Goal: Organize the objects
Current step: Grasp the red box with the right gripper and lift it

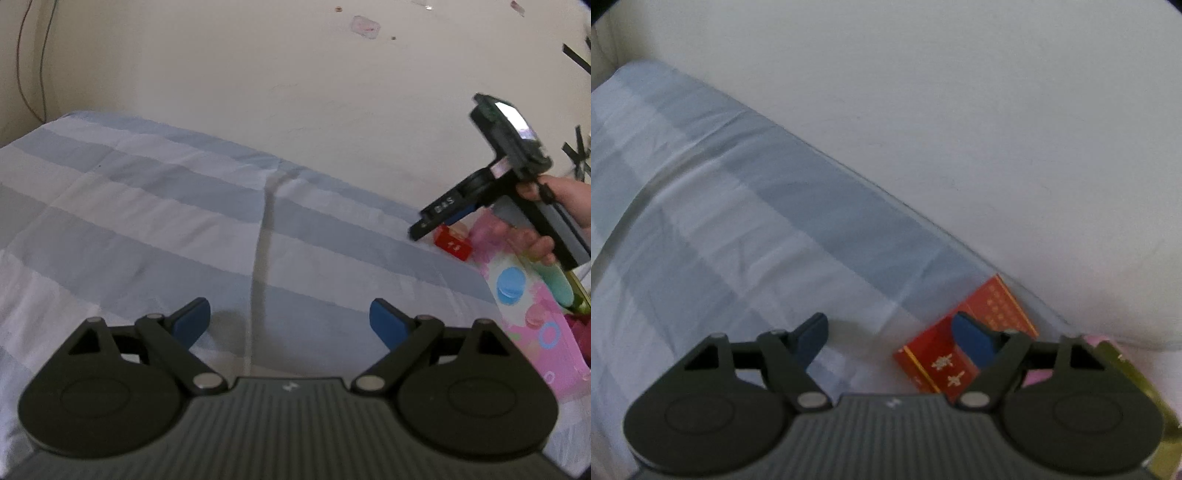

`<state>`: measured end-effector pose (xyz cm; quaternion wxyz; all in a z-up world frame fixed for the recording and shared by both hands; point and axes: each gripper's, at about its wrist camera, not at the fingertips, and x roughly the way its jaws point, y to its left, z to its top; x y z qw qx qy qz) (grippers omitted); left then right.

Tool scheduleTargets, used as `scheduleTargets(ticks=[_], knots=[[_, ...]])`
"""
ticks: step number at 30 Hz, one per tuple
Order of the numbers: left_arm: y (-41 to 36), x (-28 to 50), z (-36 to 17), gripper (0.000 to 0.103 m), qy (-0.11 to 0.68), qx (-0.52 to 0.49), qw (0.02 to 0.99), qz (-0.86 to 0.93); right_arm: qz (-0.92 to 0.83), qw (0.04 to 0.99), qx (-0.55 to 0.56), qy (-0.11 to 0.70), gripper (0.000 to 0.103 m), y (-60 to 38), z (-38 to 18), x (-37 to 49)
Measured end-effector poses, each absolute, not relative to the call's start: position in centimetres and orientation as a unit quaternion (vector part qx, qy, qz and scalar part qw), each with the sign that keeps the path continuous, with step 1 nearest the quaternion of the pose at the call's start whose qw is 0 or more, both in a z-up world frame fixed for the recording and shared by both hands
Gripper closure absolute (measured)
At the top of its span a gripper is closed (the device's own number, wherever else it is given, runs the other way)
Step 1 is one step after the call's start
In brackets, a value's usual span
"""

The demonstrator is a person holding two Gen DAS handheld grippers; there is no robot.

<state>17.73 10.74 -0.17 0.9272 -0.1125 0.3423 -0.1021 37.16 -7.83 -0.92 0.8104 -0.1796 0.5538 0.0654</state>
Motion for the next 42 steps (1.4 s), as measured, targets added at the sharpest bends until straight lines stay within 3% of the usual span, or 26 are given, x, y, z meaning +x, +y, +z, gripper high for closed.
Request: scheduleTargets(ticks=[4, 9, 11, 16, 21, 23, 25, 30, 34, 38, 42], knots=[[10.5, 17.8, -0.4, 0.008, 0.343, -0.102, 0.929, -0.096, -0.002, 0.840, -0.127, 0.528, 0.040, -10.1, 0.5, 39.4], [10.4, 17.8, -0.4, 0.007, 0.343, -0.098, 0.929, -0.096, -0.008, 0.833, -0.165, 0.527, 0.036, -10.4, -1.5, 40.2], [10.3, 17.7, -0.4, 0.007, 0.343, -0.096, 0.929, -0.096, -0.008, 0.841, -0.168, 0.513, 0.022, -10.7, -2.0, 40.2], [10.1, 17.6, -0.4, 0.007, 0.343, -0.091, 0.930, -0.098, -0.001, 0.839, -0.140, 0.526, 0.018, -11.9, -2.1, 40.6], [10.3, 17.6, -0.4, 0.007, 0.343, -0.097, 0.929, -0.098, 0.042, 0.826, -0.094, 0.555, 0.024, -13.0, -1.7, 39.8], [10.4, 17.6, -0.4, 0.007, 0.344, -0.101, 0.928, -0.099, 0.081, 0.811, -0.060, 0.577, 0.039, -12.8, -1.4, 39.0], [10.7, 17.7, -0.4, 0.007, 0.345, -0.106, 0.927, -0.099, 0.105, 0.801, -0.043, 0.587, 0.039, -12.2, -1.3, 37.8], [11.5, 17.8, -0.2, 0.007, 0.342, -0.130, 0.926, -0.091, 0.168, 0.795, -0.070, 0.578, 0.024, -8.1, -0.9, 31.3], [11.3, 17.5, -0.1, 0.007, 0.338, -0.132, 0.927, -0.092, 0.209, 0.800, -0.103, 0.553, 0.037, -6.2, 0.4, 25.3], [11.2, 17.3, 0.0, 0.007, 0.331, -0.123, 0.931, -0.089, 0.144, 0.870, -0.076, 0.465, 0.017, -7.2, 2.7, 22.1], [11.3, 17.3, 0.0, 0.007, 0.330, -0.123, 0.931, -0.096, 0.083, 0.882, -0.092, 0.455, 0.016, -8.3, 1.7, 19.0]])
